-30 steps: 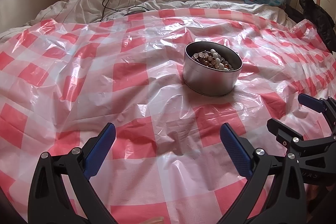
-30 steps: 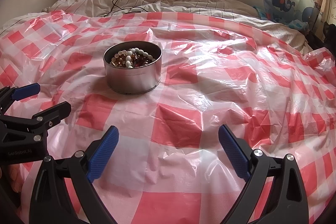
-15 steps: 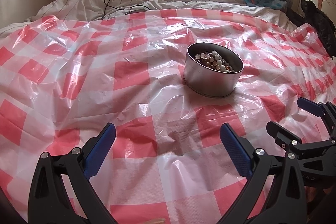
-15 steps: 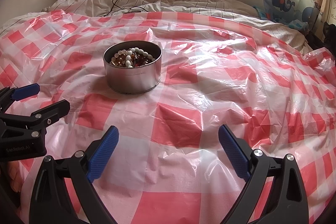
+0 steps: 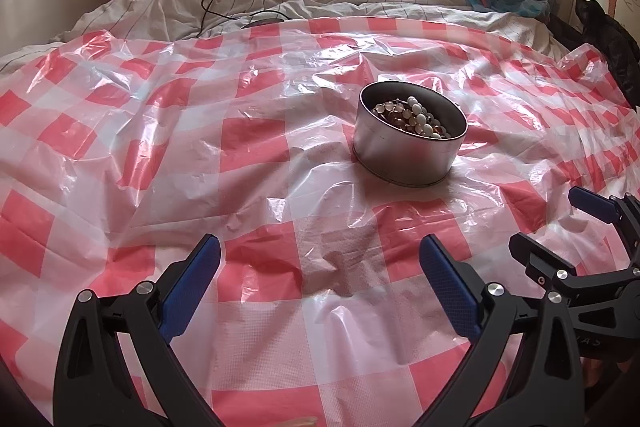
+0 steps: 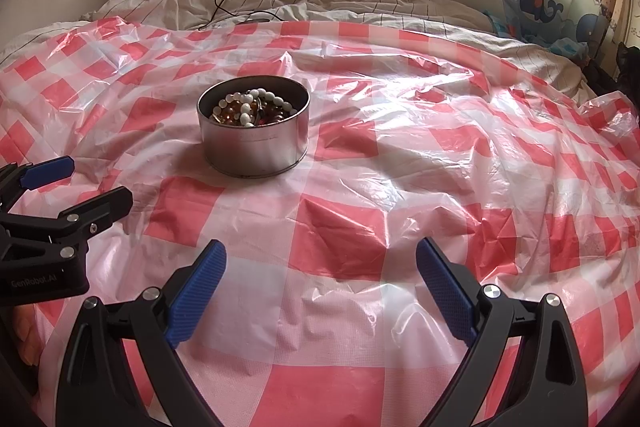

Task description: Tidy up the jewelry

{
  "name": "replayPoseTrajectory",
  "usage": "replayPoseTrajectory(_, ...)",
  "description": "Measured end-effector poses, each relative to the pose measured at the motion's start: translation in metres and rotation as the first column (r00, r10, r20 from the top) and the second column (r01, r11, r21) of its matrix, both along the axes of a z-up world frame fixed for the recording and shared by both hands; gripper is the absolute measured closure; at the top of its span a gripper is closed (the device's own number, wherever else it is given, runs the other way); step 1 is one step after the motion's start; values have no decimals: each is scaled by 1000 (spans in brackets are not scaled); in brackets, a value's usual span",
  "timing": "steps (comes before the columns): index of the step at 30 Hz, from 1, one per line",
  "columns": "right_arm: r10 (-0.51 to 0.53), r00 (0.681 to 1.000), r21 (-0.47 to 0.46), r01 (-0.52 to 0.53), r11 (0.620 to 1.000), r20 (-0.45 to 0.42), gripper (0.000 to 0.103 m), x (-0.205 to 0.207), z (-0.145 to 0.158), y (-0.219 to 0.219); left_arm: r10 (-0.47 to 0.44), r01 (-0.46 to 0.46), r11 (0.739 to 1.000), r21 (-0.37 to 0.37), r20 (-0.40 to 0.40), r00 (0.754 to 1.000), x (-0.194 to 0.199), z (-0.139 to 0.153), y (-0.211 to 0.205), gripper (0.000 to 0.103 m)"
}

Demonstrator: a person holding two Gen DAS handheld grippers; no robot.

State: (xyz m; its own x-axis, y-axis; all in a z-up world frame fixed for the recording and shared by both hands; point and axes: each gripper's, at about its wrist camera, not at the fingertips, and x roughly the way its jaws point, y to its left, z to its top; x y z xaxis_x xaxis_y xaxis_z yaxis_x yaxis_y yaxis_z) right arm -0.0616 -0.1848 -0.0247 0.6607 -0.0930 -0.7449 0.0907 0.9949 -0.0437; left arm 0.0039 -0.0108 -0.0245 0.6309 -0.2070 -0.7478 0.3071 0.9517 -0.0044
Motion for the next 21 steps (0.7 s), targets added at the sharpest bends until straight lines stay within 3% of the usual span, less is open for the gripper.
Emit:
replayPoseTrajectory(14,1,1000,1,-1,1000,-2,11,1,0,0,12,-12,1000,-5,6,1000,0,1,1,7)
replayPoseTrajectory(21,-2,1000,3,2,1000,1,11,0,0,0,25,-19,998,-56,102,995,-11,13,10,7)
